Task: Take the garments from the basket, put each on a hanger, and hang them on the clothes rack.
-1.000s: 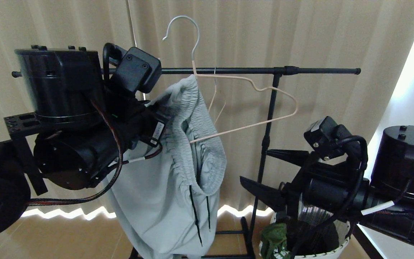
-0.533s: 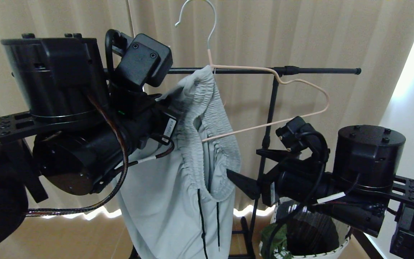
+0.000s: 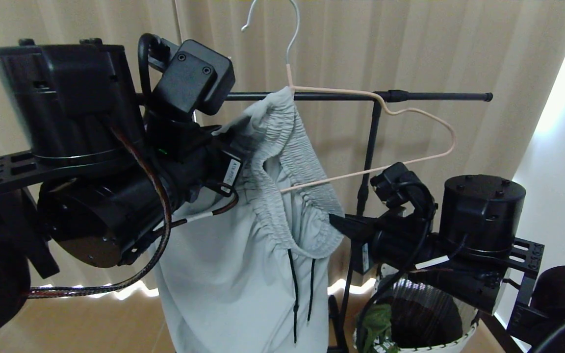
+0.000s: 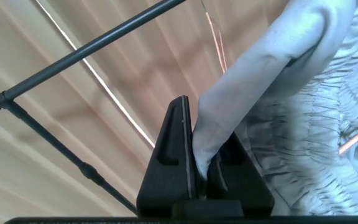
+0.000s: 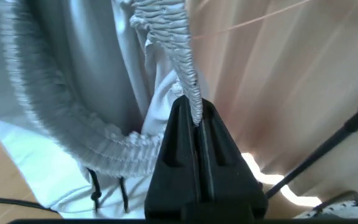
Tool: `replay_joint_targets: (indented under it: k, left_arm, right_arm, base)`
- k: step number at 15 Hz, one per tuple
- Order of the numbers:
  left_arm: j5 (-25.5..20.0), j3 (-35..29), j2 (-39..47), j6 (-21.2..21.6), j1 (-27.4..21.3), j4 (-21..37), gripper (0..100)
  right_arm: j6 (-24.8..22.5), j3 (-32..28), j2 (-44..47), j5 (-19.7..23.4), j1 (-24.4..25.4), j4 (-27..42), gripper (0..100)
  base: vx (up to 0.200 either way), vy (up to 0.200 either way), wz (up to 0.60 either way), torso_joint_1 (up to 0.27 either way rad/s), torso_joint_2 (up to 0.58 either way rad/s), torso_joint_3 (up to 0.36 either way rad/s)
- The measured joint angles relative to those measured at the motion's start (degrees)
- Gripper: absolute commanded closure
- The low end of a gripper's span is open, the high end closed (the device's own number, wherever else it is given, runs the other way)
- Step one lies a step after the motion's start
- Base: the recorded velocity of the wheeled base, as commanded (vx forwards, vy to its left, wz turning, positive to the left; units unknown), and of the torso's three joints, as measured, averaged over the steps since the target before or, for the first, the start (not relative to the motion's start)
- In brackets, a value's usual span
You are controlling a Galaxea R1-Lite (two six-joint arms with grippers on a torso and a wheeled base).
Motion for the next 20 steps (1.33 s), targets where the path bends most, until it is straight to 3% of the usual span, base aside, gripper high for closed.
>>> replay_joint_targets:
  k: [3, 7, 10, 13, 20]
  left_arm:
    - [0.0, 1.0, -0.3, 0.6, 1.5, 0.0, 100]
    - [-0.1, 2.8, -0.6, 0.8, 2.0, 0.0, 100]
    - [-0.1, 5.1, -0.9, 4.3, 2.5, -0.1, 100]
    - [-0.1, 8.1, -1.7, 9.5, 5.6, -0.2, 100]
    - [0.7, 12.4, -1.8, 13.2, 7.2, -0.2, 100]
  right_arm:
    - [-0.1, 0.4, -1.4, -0.4, -4.5, 0.1, 100]
    - [-0.3, -1.0, -3.1, -0.5, -14.6, 0.2, 100]
    - [-0.4, -4.0, -3.3, -0.2, -18.7, 0.6, 100]
    - [-0.4, -5.7, -3.2, -0.1, -19.9, 0.9, 100]
    - [-2.5, -7.7, -4.4, -0.1, -18.3, 4.6, 100]
  base:
    - [0.0, 0.0, 0.0, 0.0, 0.0, 0.0]
    - [0.0, 0.0, 0.0, 0.0, 0.0, 0.0]
    - [0.0, 0.0, 0.0, 0.0, 0.0, 0.0]
    - [0.0, 0.0, 0.0, 0.0, 0.0, 0.0]
    - [0.0, 0.0, 0.0, 0.0, 0.0, 0.0]
